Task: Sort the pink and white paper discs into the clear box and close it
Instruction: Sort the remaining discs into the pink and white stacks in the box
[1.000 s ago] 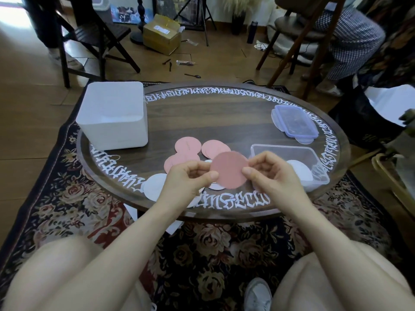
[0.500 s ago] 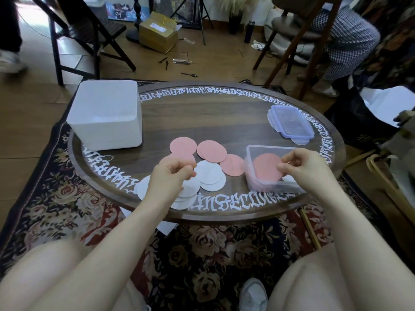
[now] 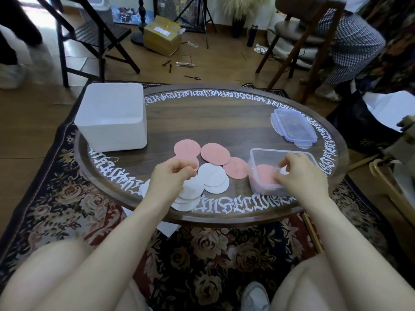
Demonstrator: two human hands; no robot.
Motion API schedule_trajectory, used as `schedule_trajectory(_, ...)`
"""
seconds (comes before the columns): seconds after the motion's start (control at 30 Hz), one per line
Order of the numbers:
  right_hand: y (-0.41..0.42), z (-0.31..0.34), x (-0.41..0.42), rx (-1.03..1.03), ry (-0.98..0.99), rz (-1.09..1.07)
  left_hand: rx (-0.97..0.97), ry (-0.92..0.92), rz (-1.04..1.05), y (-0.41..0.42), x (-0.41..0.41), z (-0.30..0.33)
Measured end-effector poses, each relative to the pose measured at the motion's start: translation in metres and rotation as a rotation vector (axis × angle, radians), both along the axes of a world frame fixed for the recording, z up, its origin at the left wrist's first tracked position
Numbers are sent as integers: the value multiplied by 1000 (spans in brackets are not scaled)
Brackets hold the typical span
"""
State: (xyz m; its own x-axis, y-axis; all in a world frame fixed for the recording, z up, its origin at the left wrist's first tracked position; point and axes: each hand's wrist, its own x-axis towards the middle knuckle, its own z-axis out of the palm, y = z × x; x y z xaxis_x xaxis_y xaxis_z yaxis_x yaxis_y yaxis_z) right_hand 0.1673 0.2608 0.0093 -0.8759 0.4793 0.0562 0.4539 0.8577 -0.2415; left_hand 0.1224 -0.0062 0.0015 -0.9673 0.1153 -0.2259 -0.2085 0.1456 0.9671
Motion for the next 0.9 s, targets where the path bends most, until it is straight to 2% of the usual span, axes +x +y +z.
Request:
schedule_trajectory(0.17,-41,7,3,-107,390,297,-48,90,95,-17,-14,4)
schedule_trajectory(0.23,-66,4,3,-203,358,404,-80,104,105,-23,-17,3)
schedule_trajectory(0.4,-114,-14,-11,-314,21,510,-276,176,91,-34,-19,1)
schedule_trajectory(0.57,-132,-31,-27,-159,-109,483,-431,186,46,-37,-17,4)
schedule_trajectory(0.77,-137,-37,-29,-141,-21,487,-443,139,28,-49,-18,-4)
schedule_trajectory(0.9,-138,-36,-27,-345,78,413,-391,121,-2,-49,-18,-8)
